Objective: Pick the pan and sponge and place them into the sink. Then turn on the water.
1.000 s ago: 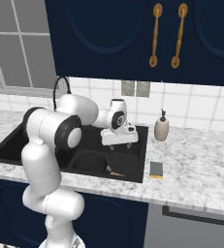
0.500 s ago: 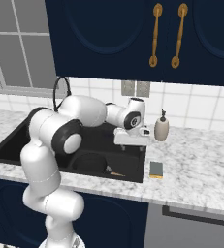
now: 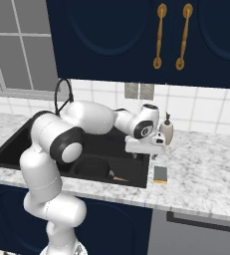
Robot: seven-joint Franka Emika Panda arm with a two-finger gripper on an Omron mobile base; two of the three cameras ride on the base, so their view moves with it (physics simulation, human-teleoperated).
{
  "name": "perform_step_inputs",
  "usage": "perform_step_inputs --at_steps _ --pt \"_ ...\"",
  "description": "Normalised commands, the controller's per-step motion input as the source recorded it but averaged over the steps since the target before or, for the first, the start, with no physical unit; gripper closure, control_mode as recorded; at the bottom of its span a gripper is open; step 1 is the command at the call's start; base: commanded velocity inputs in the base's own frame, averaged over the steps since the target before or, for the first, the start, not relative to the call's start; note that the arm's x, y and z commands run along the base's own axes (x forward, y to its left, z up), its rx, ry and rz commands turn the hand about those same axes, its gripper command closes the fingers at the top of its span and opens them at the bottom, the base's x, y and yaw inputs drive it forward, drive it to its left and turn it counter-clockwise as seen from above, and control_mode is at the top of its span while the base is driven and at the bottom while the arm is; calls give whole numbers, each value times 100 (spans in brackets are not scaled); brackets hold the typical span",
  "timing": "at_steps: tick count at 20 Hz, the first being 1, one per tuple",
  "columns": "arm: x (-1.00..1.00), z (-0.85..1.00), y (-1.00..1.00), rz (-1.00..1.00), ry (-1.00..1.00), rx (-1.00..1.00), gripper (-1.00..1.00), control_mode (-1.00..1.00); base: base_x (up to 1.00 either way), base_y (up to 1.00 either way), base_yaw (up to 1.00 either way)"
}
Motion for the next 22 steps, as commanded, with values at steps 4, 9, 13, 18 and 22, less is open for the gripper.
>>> perform_step_inputs --at_steps 4,9,13,18,22 --pt "0 0 -39 0 -9 -3 -100 -100 0 0 0" --pt "-4 0 -27 0 0 -3 -100 -100 0 0 0" --pt "-9 0 -20 0 0 0 -100 -100 0 0 0" --pt "-6 -2 -34 0 0 0 -100 -100 0 0 0" --pt "-9 -18 -27 0 0 -1 -100 -100 0 0 0"
